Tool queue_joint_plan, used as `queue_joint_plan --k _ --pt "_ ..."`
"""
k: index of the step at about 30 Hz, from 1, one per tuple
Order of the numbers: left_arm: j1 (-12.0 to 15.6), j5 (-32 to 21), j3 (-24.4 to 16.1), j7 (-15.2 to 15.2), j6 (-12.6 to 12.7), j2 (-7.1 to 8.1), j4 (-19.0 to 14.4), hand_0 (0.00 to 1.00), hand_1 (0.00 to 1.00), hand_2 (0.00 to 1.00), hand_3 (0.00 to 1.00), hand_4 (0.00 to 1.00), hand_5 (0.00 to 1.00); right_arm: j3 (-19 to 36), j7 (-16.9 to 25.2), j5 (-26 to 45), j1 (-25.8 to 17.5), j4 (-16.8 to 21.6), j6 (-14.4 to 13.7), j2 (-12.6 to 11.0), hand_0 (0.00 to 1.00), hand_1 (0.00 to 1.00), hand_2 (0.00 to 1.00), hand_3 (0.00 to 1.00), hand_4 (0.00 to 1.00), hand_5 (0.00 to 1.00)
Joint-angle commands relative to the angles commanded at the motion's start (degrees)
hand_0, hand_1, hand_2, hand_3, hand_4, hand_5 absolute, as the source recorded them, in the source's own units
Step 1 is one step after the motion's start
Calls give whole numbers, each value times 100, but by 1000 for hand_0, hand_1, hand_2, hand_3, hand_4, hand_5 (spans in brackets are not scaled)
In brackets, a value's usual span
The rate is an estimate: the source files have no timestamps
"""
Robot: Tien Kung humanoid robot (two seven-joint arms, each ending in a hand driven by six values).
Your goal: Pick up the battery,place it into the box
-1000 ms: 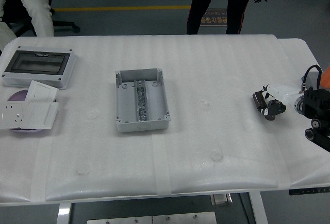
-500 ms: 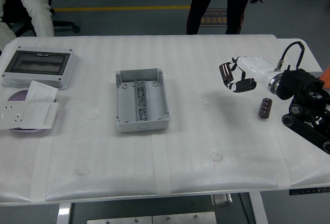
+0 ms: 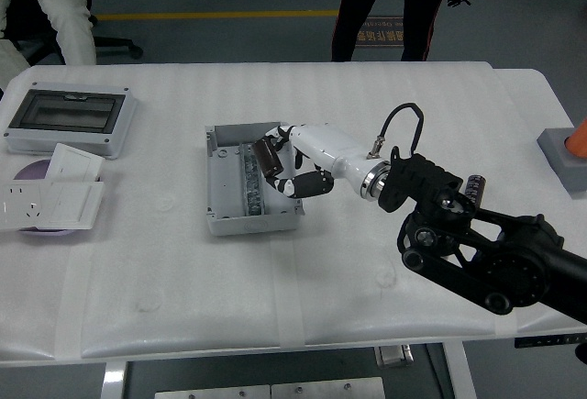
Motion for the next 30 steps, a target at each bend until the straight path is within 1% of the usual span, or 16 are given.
queue_joint_plan --k 2,3,5,8,9,14,15,16,19,20,21,24,26,27,30 --pt "6 3 -3 4 -5 1 -1 397 635 606 593 698 176 -88 0 -43 1 -77 -63 111 371 480 713 705 455 347" --pt "9 3 -2 2 -8 2 -1 394 632 600 589 699 161 -128 -5 -68 3 -116 -90 158 902 803 897 993 678 471" --pt "11 -2 2 2 -16 3 -1 394 632 600 589 699 161 -173 -18 -112 10 -178 -120 223 902 803 897 993 678 471" --pt "10 -3 3 5 -30 2 -1 394 632 600 589 699 161 -196 -43 -155 35 -246 -148 255 902 803 897 993 678 471" --pt "9 0 0 8 -36 3 0 394 630 594 586 699 151 -200 -52 -166 45 -262 -153 255 998 922 968 998 724 468" --pt "6 9 1 11 -62 2 2 394 630 594 586 699 151 -189 -93 -200 70 -327 -152 241 998 922 968 998 724 468" --pt "5 7 3 10 -65 1 3 392 628 590 581 704 124 -184 -98 -204 70 -335 -151 238 998 937 977 998 746 477" --pt "2 9 4 9 -69 0 3 392 628 590 581 704 124 -172 -107 -211 70 -345 -146 230 998 937 977 998 746 477" --pt "-8 2 15 1 -70 -1 6 392 628 590 581 704 124 -71 -121 -225 50 -372 -147 150 998 937 977 998 746 477" --pt "-11 -7 23 -2 -68 0 7 392 628 590 581 704 124 -6 -133 -234 35 -388 -145 96 998 937 977 998 746 477" --pt "-15 -12 28 -3 -66 2 8 388 627 586 582 704 103 111 -159 -248 7 -424 -132 -13 998 927 970 998 759 481" --pt "-20 -53 57 -10 -63 5 11 388 627 586 582 704 103 439 -300 -296 -94 -564 -1 -344 998 927 970 998 759 481" --pt "-17 -71 69 -8 -64 7 11 388 627 586 582 704 103 662 -489 -321 -171 -684 206 -594 998 927 970 998 759 481" --pt "-14 -72 68 -4 -64 8 11 383 624 581 582 703 88 780 -602 -330 -212 -738 328 -726 998 903 955 998 766 489" --pt "-7 -93 79 -2 -62 9 12 383 624 581 582 703 88 1111 -928 -306 -349 -835 707 -1137 998 903 955 998 766 489"
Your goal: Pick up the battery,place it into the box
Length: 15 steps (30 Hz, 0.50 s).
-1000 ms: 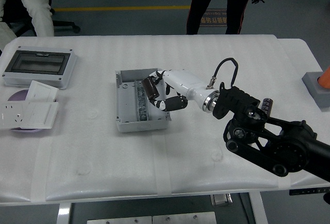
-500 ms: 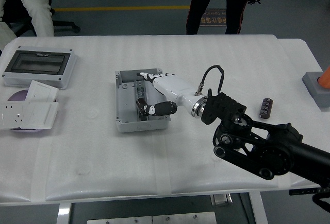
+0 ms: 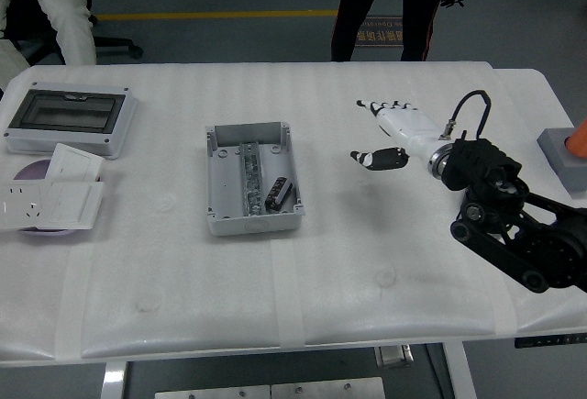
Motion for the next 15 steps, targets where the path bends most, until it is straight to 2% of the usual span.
queue_joint_plan --k 4,8,9,14,15 --pt "-16 -28 29 -15 3 6 7 381 620 579 583 702 77 237 -212 66 -144 -49 462 -508 998 895 955 998 778 485" --pt "-39 -55 53 -33 1 19 15 381 620 579 583 702 77 209 -205 141 -238 -48 715 -891 998 895 955 998 778 485" --pt "-42 -52 50 -32 -1 23 16 379 615 578 583 697 59 184 -193 162 -256 -43 755 -950 998 888 957 998 822 491" --pt "-45 -39 35 -22 -7 41 15 379 615 578 583 697 59 45 -133 264 -314 -17 851 -1117 998 888 957 998 822 491" --pt "-46 -36 31 -19 -7 43 15 378 611 577 584 695 42 13 -120 286 -318 -20 857 -1136 998 879 962 998 854 504"
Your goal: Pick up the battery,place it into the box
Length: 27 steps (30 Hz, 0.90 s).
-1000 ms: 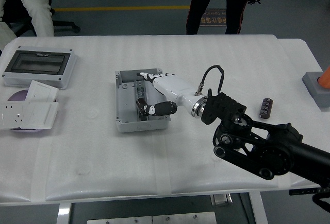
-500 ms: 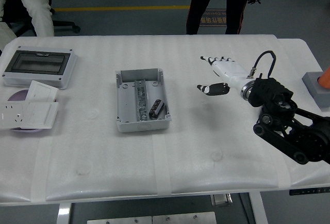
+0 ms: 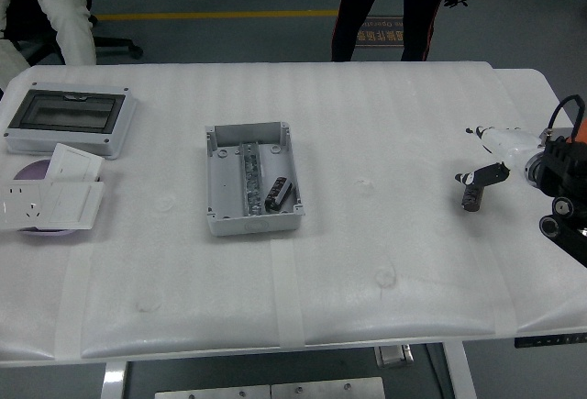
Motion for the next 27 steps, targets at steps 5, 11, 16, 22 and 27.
queue_joint_plan --k 5,11,16,22,27 --pt "-4 -3 9 1 -1 5 -2 378 611 577 584 695 42 -186 45 87 22 -75 46 -67 998 879 962 998 854 504" --pt "-1 -40 51 -13 1 7 -5 374 609 575 583 696 35 -325 46 190 18 -193 91 -159 998 875 964 998 850 486" --pt "-1 -53 68 -20 3 6 -7 372 607 575 582 695 33 -398 38 223 -42 -209 92 -178 998 870 967 998 858 497" --pt "-13 -59 81 -30 4 6 -7 372 604 574 583 688 26 -418 33 255 -136 -122 74 -166 998 865 966 998 859 506" --pt "-3 -17 54 -23 7 3 -11 371 603 574 584 684 20 -315 80 277 -220 51 -7 -206 998 861 966 998 875 516"
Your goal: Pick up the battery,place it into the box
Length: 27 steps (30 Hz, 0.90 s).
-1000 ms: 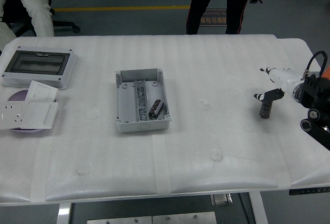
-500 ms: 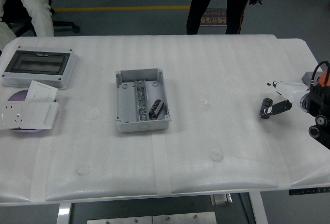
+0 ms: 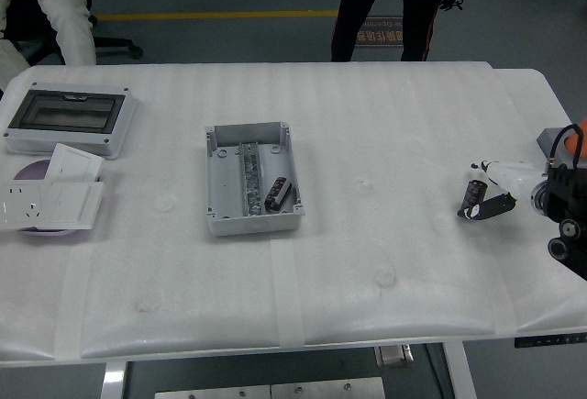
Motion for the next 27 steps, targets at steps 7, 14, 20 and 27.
queue_joint_plan --k 7,14,20,27 --pt "-10 -12 16 -30 13 3 5 370 602 573 585 680 18 70 20 10 12 97 -78 -68 998 862 963 998 887 522" --pt "6 -13 19 -32 17 2 4 369 601 570 584 675 17 5 -41 -27 -75 254 -23 -130 998 848 957 998 891 526" --pt "3 -4 16 -51 32 20 8 367 599 572 582 673 15 -85 -55 -38 -102 344 -10 -206 998 843 952 998 896 533" --pt "-1 -9 33 -72 35 17 10 367 599 569 582 669 11 -163 9 -39 -85 279 -101 -166 998 814 921 998 896 542"
